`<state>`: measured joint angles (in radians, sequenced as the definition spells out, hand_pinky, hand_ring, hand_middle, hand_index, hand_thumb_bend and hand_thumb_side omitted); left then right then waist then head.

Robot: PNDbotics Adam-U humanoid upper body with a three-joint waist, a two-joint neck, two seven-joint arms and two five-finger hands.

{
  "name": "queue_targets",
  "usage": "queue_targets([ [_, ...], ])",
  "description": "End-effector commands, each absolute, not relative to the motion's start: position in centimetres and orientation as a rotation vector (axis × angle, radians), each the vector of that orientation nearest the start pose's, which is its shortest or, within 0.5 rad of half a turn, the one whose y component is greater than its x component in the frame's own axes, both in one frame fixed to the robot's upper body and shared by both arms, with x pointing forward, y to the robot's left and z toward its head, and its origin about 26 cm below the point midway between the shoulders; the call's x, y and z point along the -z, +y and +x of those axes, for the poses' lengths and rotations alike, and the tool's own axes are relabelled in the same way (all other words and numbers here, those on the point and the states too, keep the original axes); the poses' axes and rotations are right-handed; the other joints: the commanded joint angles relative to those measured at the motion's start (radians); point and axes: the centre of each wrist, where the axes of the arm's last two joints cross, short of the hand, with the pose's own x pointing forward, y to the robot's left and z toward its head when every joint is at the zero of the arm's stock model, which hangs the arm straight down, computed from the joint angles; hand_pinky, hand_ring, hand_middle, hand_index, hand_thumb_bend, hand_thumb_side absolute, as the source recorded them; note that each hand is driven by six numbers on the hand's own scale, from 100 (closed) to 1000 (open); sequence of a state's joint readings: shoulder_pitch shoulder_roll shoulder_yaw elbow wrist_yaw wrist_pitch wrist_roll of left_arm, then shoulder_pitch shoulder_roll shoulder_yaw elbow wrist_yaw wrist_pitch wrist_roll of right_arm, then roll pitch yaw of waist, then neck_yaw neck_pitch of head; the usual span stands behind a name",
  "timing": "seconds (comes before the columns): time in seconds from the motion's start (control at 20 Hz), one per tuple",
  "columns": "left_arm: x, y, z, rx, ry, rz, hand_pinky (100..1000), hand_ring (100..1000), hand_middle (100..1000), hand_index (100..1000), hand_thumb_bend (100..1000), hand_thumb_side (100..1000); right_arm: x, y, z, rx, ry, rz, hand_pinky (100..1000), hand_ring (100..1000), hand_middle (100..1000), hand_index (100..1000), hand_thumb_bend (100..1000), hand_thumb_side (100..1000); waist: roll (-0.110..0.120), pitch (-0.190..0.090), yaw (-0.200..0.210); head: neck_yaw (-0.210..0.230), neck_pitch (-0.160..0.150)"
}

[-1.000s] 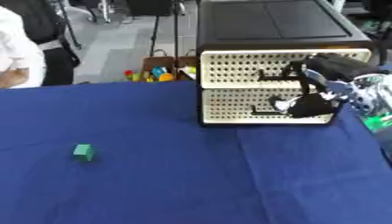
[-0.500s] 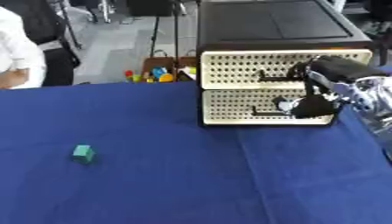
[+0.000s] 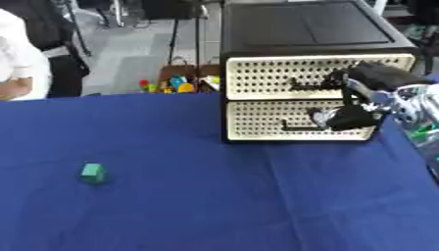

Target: Pick up objects from table and place into drawer.

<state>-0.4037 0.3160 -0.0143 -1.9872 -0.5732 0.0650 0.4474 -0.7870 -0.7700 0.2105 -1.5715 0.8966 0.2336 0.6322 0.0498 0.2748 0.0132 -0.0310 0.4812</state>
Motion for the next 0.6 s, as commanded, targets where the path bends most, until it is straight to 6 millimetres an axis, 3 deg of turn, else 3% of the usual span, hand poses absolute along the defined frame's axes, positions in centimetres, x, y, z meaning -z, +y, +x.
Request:
queue_targets([
  [0.05, -23.03, 24.49, 30.69, 0.126, -2.43, 1.03, 806, 964, 861, 914, 358, 1000, -31.21, -29.53, 38.27, -1.388, -1.224, -1.293, 100, 309, 428, 827, 305, 628, -0.003, -0.014, 0.002, -0.003, -0.011],
  [0.6, -22.98, 24.43, 30.69, 0.133, -2.43, 1.022, 794, 959, 860, 912, 356, 1000, -31.7, -28.57, 37.79, -1.394, -1.277, -1.315, 100, 273, 385, 712, 159, 553, -0.007, -0.014, 0.005, -0.006, -0.015],
])
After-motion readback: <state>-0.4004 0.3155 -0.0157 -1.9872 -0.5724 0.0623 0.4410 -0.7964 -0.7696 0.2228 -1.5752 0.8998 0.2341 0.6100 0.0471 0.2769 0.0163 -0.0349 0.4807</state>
